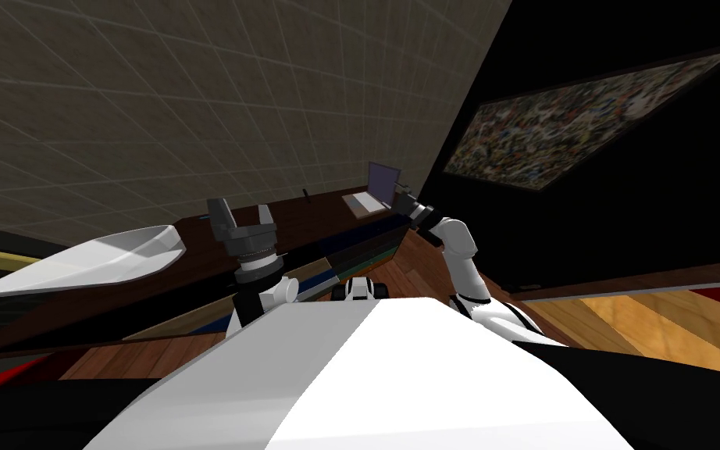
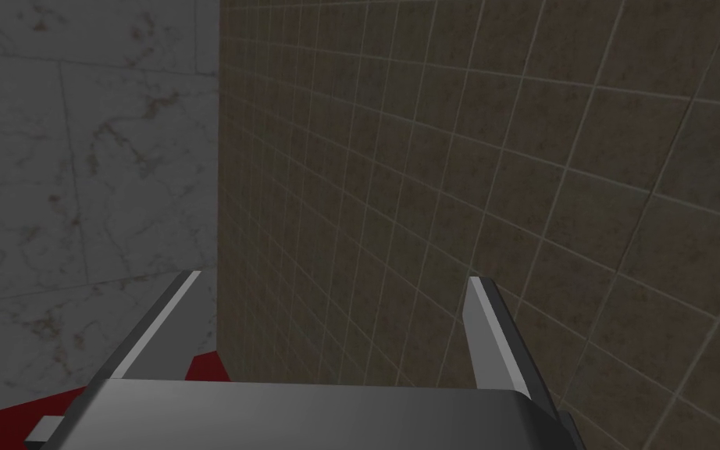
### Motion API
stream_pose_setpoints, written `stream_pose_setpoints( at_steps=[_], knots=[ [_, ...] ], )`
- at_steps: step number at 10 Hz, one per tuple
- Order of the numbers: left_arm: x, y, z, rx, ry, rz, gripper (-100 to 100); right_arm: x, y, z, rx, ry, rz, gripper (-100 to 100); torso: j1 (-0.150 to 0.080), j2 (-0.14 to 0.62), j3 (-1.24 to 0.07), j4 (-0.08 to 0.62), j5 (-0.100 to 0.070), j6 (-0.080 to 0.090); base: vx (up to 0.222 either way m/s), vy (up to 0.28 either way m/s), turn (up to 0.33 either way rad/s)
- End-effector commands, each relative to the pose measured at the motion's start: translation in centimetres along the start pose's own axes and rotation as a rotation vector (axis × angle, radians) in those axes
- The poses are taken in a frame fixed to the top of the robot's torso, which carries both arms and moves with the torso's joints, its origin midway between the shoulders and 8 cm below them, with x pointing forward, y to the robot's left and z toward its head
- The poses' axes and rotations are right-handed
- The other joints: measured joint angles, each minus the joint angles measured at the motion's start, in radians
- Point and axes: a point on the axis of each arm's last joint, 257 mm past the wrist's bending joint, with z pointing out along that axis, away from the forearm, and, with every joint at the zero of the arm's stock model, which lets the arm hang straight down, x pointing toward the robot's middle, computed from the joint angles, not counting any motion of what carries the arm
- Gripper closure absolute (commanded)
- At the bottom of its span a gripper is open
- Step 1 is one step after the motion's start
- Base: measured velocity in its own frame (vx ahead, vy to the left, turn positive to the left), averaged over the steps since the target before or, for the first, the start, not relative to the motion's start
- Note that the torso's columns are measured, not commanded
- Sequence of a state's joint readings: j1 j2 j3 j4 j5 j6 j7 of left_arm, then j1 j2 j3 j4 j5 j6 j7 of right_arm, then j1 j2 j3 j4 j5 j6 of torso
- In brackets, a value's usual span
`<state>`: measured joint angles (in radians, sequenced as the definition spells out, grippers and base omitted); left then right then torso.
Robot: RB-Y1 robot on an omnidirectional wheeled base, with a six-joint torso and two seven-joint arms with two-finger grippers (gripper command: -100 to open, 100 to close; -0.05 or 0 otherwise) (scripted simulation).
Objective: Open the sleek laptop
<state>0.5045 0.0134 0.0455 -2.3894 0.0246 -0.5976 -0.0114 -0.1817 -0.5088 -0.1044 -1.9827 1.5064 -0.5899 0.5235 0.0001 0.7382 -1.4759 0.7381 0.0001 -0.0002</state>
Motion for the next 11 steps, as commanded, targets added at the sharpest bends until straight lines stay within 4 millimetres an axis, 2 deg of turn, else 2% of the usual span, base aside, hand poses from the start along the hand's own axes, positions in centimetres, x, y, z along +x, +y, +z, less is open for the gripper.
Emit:
stream_pose_setpoints(
  at_steps=[1, 6, 11],
  knots=[
    [0.0, 0.0, 0.0, 0.0, 0.0, 0.0, 0, 1.9, -0.4, 0.5, -0.036, 0.043, -0.14, -100, 0.0, 0.0, 0.0, 0.0, 0.0, 0.0, 0.006, -0.009, 0.042],
    [0.0, 0.0, 0.0, 0.0, 0.0, 0.0, 0, 5.0, -1.1, 0.9, -0.094, 0.12, -0.35, -100, 0.0, 0.0, 0.0, 0.0, 0.0, 0.0, 0.006, -0.007, 0.029],
    [0.0, 0.0, 0.0, 0.0, 0.0, 0.0, 0, 8.6, -3.1, 1.1, -0.158, 0.203, -0.584, -100, 0.0, 0.0, 0.0, 0.0, 0.0, 0.0, 0.006, -0.006, 0.026]
  ],
)
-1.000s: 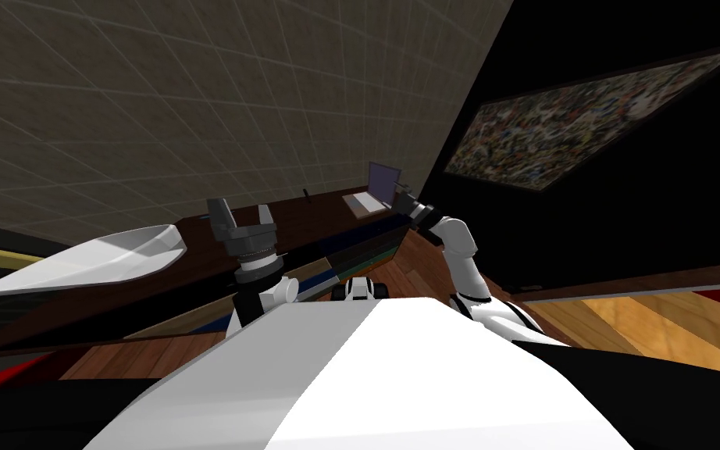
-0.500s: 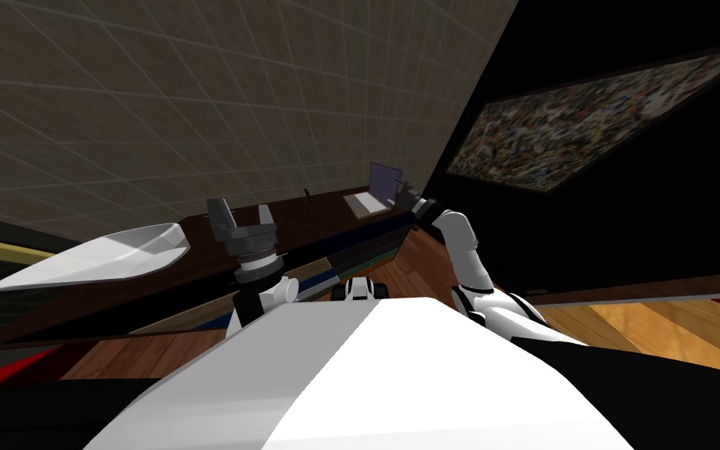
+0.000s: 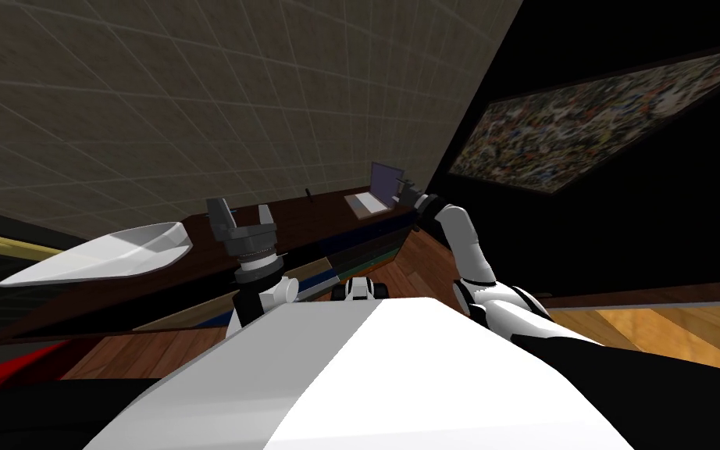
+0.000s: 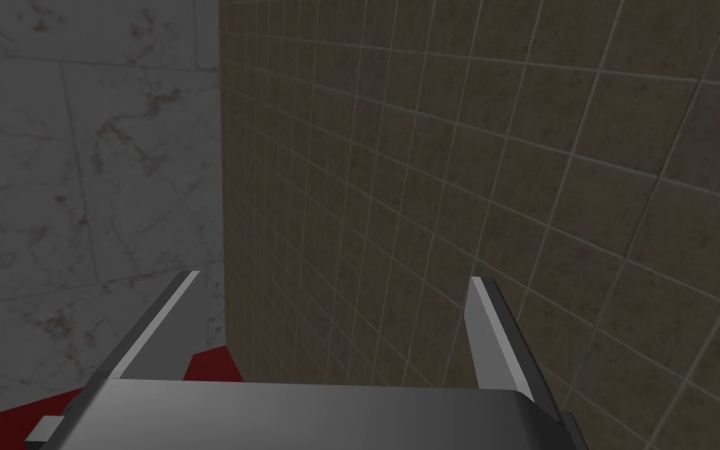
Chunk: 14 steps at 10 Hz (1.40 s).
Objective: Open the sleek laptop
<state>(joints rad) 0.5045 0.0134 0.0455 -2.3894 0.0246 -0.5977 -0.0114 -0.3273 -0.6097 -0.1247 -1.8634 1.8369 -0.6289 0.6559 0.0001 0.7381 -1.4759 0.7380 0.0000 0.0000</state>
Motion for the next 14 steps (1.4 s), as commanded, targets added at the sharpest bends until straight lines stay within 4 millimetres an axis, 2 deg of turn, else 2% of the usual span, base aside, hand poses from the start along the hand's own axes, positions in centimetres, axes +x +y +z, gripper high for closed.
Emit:
stream_pose_setpoints(
  at_steps=[1, 2, 3, 7, 9, 12, 13, 14],
  knots=[
    [0.0, 0.0, 0.0, 0.0, 0.0, 0.0, 0, 1.6, 0.0, 0.2, -0.026, 0.034, -0.091, -100, 0.0, 0.0, 0.0, 0.0, 0.0, 0.0, 0.006, -0.005, 0.021],
    [0.0, 0.0, 0.0, 0.0, 0.0, 0.0, 0, 2.7, -0.3, 0.3, -0.042, 0.054, -0.149, -100, 0.0, 0.0, 0.0, 0.0, 0.0, 0.0, 0.007, -0.006, 0.03],
    [0.0, 0.0, 0.0, 0.0, 0.0, 0.0, 0, 2.9, -0.2, 0.3, -0.046, 0.059, -0.159, -100, 0.0, 0.0, 0.0, 0.0, 0.0, 0.0, 0.006, -0.006, 0.016],
    [0.0, 0.0, 0.0, 0.0, 0.0, 0.0, 0, 6.6, -1.1, 0.3, -0.105, 0.135, -0.355, -100, 0.0, 0.0, 0.0, 0.0, 0.0, 0.0, 0.006, -0.007, 0.031],
    [0.0, 0.0, 0.0, 0.0, 0.0, 0.0, 0, 7.7, -1.5, 0.2, -0.121, 0.156, -0.411, -100, 0.0, 0.0, 0.0, 0.0, 0.0, 0.0, 0.008, -0.003, 0.018],
    [0.0, 0.0, 0.0, 0.0, 0.0, 0.0, 0, 7.5, -1.7, 0.2, -0.117, 0.152, -0.397, -100, 0.001, -0.002, -0.001, -0.001, 0.0, 0.0, 0.019, 0.003, 0.021],
    [0.0, 0.0, 0.0, 0.0, 0.0, 0.0, 0, 7.6, -1.7, 0.2, -0.117, 0.153, -0.396, 100, -0.001, 0.001, 0.0, 0.0, 0.0, 0.0, 0.0, 0.0, 0.0],
    [0.0, 0.0, 0.0, 0.0, 0.0, 0.0, 0, 6.9, -1.6, 0.2, -0.131, 0.151, -0.477, 100, 0.0, 0.002, 0.001, 0.001, 0.0, 0.0, -0.005, 0.021, 0.029]
  ],
)
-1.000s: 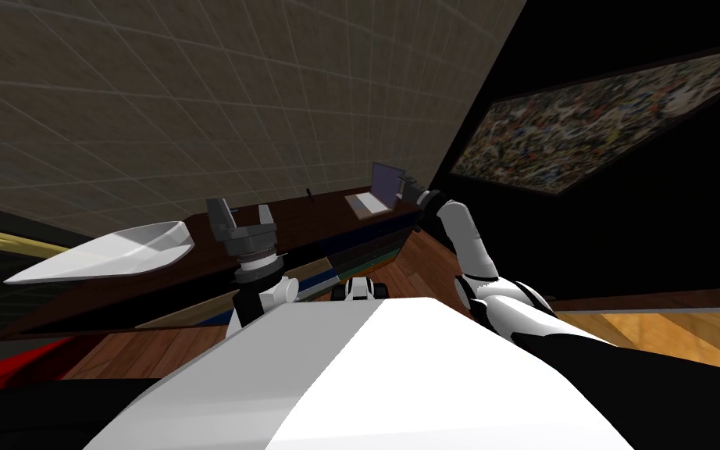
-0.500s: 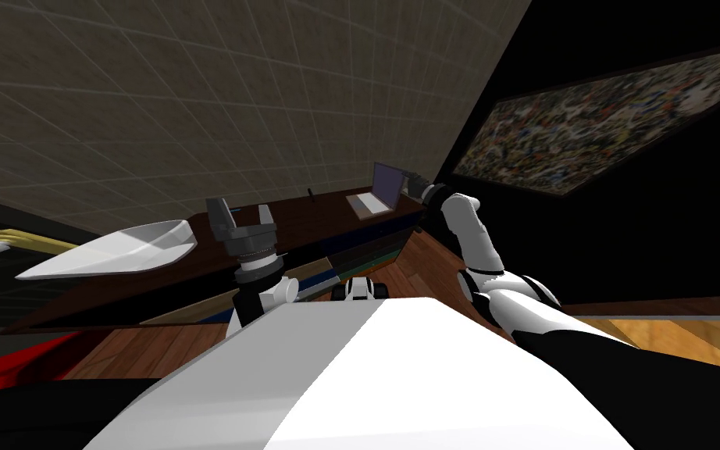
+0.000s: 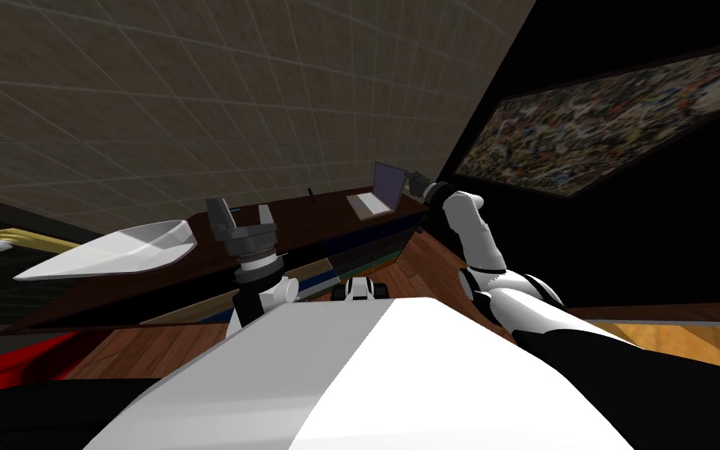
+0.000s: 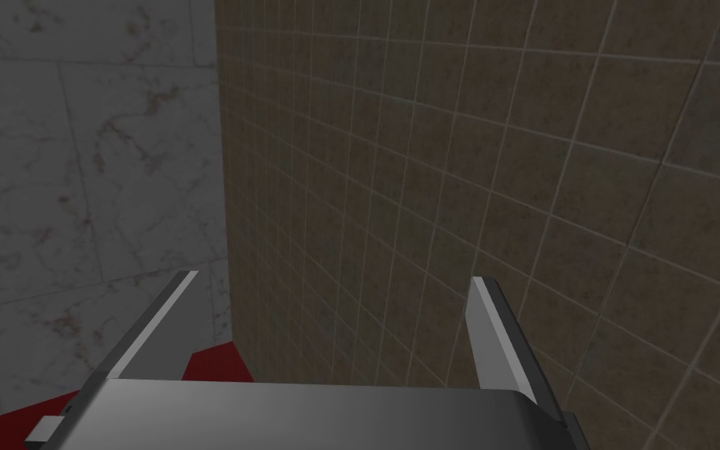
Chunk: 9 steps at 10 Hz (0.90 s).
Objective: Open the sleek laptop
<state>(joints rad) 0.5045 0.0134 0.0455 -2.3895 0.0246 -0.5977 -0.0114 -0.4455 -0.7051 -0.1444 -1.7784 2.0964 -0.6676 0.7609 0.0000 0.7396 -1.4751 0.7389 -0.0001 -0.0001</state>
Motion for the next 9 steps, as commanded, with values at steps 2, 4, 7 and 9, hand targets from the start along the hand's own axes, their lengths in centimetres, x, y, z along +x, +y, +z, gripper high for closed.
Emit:
stream_pose_setpoints(
  at_steps=[2, 4, 7, 9],
  knots=[
    [0.0, 0.0, 0.0, 0.0, 0.0, 0.0, 0, -1.2, -0.5, -0.3, -0.012, 0.003, -0.159, 100, 0.004, 0.001, 0.0, 0.0, 0.001, -0.001, -0.013, 0.039, 0.03],
    [0.0, 0.0, 0.0, 0.0, 0.0, 0.0, 0, -1.8, -0.7, -0.5, -0.015, 0.005, -0.238, 100, 0.003, 0.0, 0.0, 0.0, 0.001, -0.001, -0.022, 0.04, 0.026],
    [0.0, 0.0, 0.0, 0.0, 0.0, 0.0, 0, -2.7, -1.2, -0.9, -0.019, 0.009, -0.354, 100, 0.001, -0.002, -0.001, -0.001, 0.001, -0.002, -0.015, 0.032, 0.025],
    [0.0, 0.0, 0.0, 0.0, 0.0, 0.0, 0, -2.8, -1.1, -0.9, -0.023, 0.01, -0.367, 100, 0.002, -0.003, -0.002, -0.001, 0.001, -0.002, -0.009, 0.024, 0.012]
  ],
)
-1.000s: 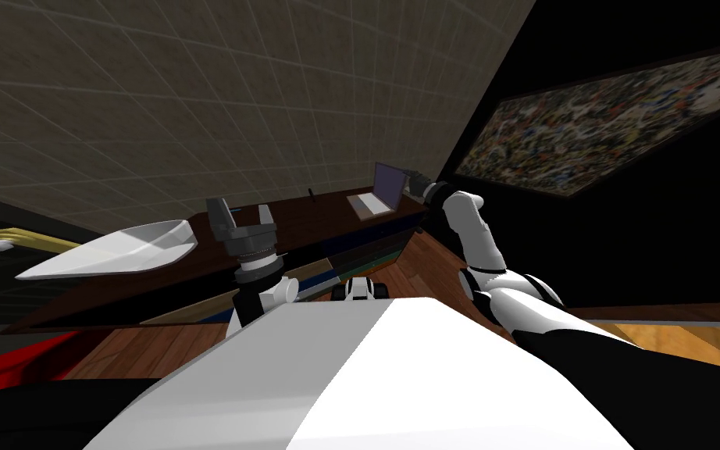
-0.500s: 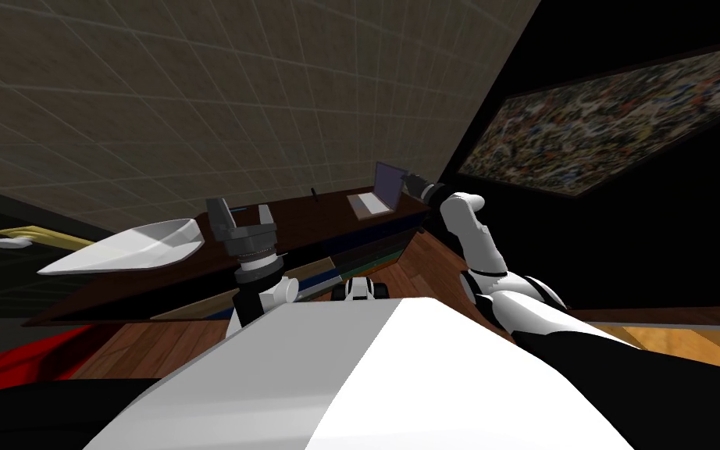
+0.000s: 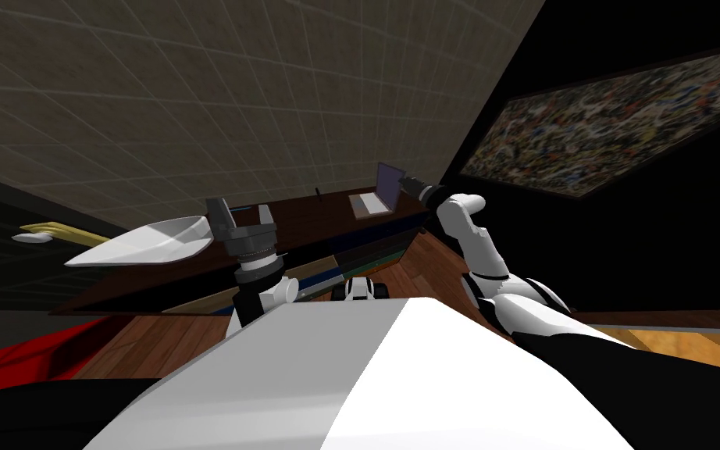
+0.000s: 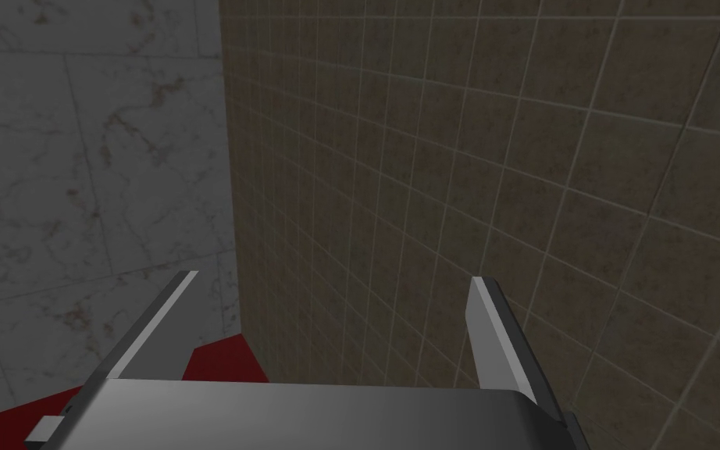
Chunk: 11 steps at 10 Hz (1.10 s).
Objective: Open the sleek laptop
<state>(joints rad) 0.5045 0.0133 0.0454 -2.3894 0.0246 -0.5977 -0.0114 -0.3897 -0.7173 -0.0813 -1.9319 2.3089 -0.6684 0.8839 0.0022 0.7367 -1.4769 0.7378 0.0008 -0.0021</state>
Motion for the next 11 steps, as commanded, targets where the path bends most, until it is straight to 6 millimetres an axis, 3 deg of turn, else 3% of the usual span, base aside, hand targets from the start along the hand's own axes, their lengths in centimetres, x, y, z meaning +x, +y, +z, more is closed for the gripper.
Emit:
stream_pose_setpoints(
  at_steps=[1, 10, 11],
  knots=[
    [0.0, 0.0, 0.0, 0.0, 0.0, 0.0, 0, -0.7, 0.0, -0.1, -0.006, -0.002, -0.048, 100, -0.002, 0.0, 0.0, 0.0, -0.001, 0.001, -0.003, 0.011, 0.002],
    [0.0, 0.0, 0.0, 0.0, 0.0, 0.0, 0, -5.8, -0.6, -1.7, -0.025, -0.004, -0.416, 100, 0.001, -0.004, -0.001, -0.011, -0.004, -0.002, 0.005, 0.014, 0.017],
    [0.0, 0.0, 0.0, 0.0, 0.0, 0.0, 0, -3.9, -1.4, -1.5, -0.015, 0.03, -0.404, 100, 0.001, -0.005, -0.002, -0.011, -0.004, -0.002, -0.01, 0.016, 0.004]
  ],
)
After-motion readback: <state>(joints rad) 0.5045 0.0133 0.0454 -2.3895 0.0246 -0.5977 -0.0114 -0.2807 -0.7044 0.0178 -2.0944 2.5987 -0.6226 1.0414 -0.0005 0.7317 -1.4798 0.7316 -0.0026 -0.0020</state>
